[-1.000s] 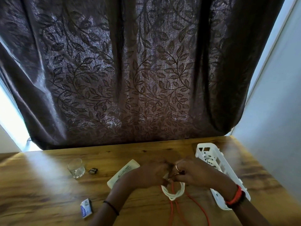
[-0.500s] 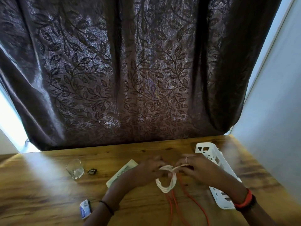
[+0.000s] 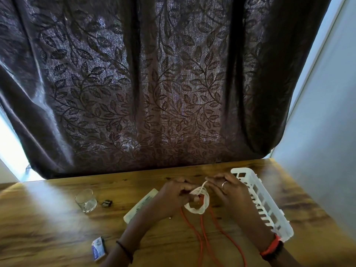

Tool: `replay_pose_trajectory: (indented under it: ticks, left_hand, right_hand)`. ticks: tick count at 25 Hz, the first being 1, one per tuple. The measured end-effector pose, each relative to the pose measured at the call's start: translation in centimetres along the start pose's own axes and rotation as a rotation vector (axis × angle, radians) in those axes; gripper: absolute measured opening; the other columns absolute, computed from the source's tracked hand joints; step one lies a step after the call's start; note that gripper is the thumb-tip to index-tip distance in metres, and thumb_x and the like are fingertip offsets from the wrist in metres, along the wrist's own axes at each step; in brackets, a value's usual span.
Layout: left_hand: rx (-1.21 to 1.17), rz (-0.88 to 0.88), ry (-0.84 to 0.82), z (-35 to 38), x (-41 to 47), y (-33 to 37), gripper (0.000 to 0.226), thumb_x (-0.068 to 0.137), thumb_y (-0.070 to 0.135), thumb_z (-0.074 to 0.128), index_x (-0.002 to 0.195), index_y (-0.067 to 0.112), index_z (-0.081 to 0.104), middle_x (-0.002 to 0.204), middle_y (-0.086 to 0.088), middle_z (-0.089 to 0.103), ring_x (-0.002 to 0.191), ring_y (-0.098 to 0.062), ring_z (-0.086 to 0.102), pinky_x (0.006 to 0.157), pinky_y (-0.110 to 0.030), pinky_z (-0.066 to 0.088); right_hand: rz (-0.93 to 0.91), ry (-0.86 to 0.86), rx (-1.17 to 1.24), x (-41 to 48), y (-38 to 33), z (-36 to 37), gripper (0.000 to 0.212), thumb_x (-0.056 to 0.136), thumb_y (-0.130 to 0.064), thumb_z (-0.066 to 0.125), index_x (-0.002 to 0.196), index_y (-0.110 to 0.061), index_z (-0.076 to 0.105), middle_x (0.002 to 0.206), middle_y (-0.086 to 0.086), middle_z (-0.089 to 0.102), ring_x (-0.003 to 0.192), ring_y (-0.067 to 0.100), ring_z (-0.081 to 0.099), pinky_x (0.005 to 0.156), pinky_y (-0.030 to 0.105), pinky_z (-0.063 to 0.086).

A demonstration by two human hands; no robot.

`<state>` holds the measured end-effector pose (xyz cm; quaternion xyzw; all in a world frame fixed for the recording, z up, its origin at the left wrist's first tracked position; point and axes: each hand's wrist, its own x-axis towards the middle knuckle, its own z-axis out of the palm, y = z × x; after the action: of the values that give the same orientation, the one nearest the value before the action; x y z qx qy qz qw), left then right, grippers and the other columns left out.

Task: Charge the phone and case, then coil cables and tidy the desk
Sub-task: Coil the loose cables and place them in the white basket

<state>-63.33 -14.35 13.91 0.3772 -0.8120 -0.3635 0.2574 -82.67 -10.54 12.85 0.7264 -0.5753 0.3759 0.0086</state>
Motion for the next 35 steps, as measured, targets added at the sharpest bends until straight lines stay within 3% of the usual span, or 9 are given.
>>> replay_pose_trajectory:
  ticks: [5, 8, 12, 17, 21, 23, 28, 32, 35]
  left_hand:
    - [-0.082, -0.037, 0.188, 1.4, -0.8, 0.4, 0.026, 0.091, 0.015, 0.059, 0.114, 0.023, 0.066, 0.099, 0.013, 0.069, 0.084, 0.009, 0.060, 0.071, -0.009, 0.044]
    - [-0.135, -0.064, 0.266, 2.3, -1.0, -0.2, 0.026, 0.092, 0.014, 0.056, 0.115, 0.020, 0.065, 0.098, 0.017, 0.067, 0.090, 0.008, 0.061, 0.074, -0.008, 0.046]
    - [-0.204, -0.110, 0.360, 2.8, -1.1, -0.9, 0.024, 0.094, 0.013, 0.052, 0.113, 0.021, 0.065, 0.094, 0.012, 0.069, 0.075, 0.002, 0.063, 0.064, -0.012, 0.046]
    - [-0.187, -0.065, 0.353, 3.2, -0.6, -1.7, 0.024, 0.094, 0.015, 0.053, 0.114, 0.020, 0.065, 0.105, 0.007, 0.066, 0.094, -0.001, 0.062, 0.077, -0.015, 0.048]
    - [-0.187, -0.041, 0.362, 4.0, -0.3, -1.9, 0.028, 0.094, 0.015, 0.053, 0.120, 0.021, 0.062, 0.110, 0.006, 0.063, 0.100, 0.002, 0.059, 0.083, -0.011, 0.045]
    - [-0.212, -0.040, 0.343, 4.2, -0.1, -1.8, 0.028, 0.094, 0.016, 0.053, 0.120, 0.021, 0.061, 0.110, 0.005, 0.063, 0.101, 0.003, 0.059, 0.085, -0.012, 0.045]
    - [-0.280, -0.107, 0.224, 4.1, 0.4, -0.9, 0.027, 0.092, 0.020, 0.057, 0.118, 0.017, 0.062, 0.107, 0.004, 0.066, 0.094, 0.006, 0.060, 0.080, -0.010, 0.045]
    - [-0.496, -0.255, 0.141, 4.6, 0.4, -0.3, 0.015, 0.094, 0.016, 0.053, 0.103, 0.020, 0.065, 0.090, 0.007, 0.069, 0.078, 0.002, 0.065, 0.068, -0.015, 0.050]
    - [-0.613, -0.332, 0.156, 4.7, 0.5, -0.9, 0.018, 0.093, 0.014, 0.055, 0.106, 0.012, 0.066, 0.093, 0.000, 0.072, 0.081, -0.002, 0.067, 0.067, -0.014, 0.050]
  right_hand:
    - [0.225, -0.090, 0.135, -1.4, -2.6, 1.5, 0.033, 0.097, -0.030, 0.046, 0.122, -0.015, 0.061, 0.119, -0.001, 0.062, 0.085, 0.000, 0.058, 0.072, -0.005, 0.035]
    - [0.327, -0.198, 0.207, -2.1, -3.5, 2.4, 0.043, 0.096, -0.034, 0.044, 0.135, -0.017, 0.047, 0.131, 0.000, 0.053, 0.102, 0.010, 0.059, 0.082, 0.009, 0.041]
    - [0.480, -0.222, 0.296, -1.5, -4.0, 2.6, 0.035, 0.091, -0.029, 0.055, 0.125, -0.021, 0.057, 0.113, -0.003, 0.065, 0.092, 0.005, 0.056, 0.080, 0.014, 0.042]
    - [0.656, -0.098, 0.565, -1.5, -3.7, 2.5, 0.037, 0.082, -0.014, 0.068, 0.118, -0.022, 0.062, 0.082, -0.015, 0.067, 0.072, -0.005, 0.065, 0.062, 0.005, 0.047]
    - [0.801, 0.049, 0.885, -1.3, -3.0, 2.5, 0.036, 0.075, -0.004, 0.071, 0.106, -0.022, 0.065, 0.081, 0.005, 0.074, 0.078, 0.018, 0.072, 0.074, 0.037, 0.058]
    - [0.826, 0.096, 0.967, -1.1, -3.0, 2.3, 0.038, 0.073, -0.001, 0.071, 0.104, -0.022, 0.063, 0.083, 0.010, 0.074, 0.080, 0.027, 0.071, 0.075, 0.043, 0.057]
    - [0.787, 0.196, 0.897, -0.7, -2.0, 1.8, 0.034, 0.074, 0.000, 0.070, 0.101, -0.019, 0.062, 0.082, 0.010, 0.072, 0.076, 0.024, 0.070, 0.066, 0.034, 0.056]
    - [0.693, 0.149, 0.743, -0.8, -1.3, 1.8, 0.025, 0.074, -0.005, 0.071, 0.089, -0.023, 0.064, 0.082, 0.000, 0.072, 0.077, 0.014, 0.069, 0.059, 0.015, 0.053]
    - [0.654, 0.092, 0.690, -0.9, -0.8, 2.1, 0.021, 0.075, -0.007, 0.072, 0.087, -0.023, 0.066, 0.081, -0.002, 0.073, 0.078, 0.014, 0.070, 0.067, 0.027, 0.057]
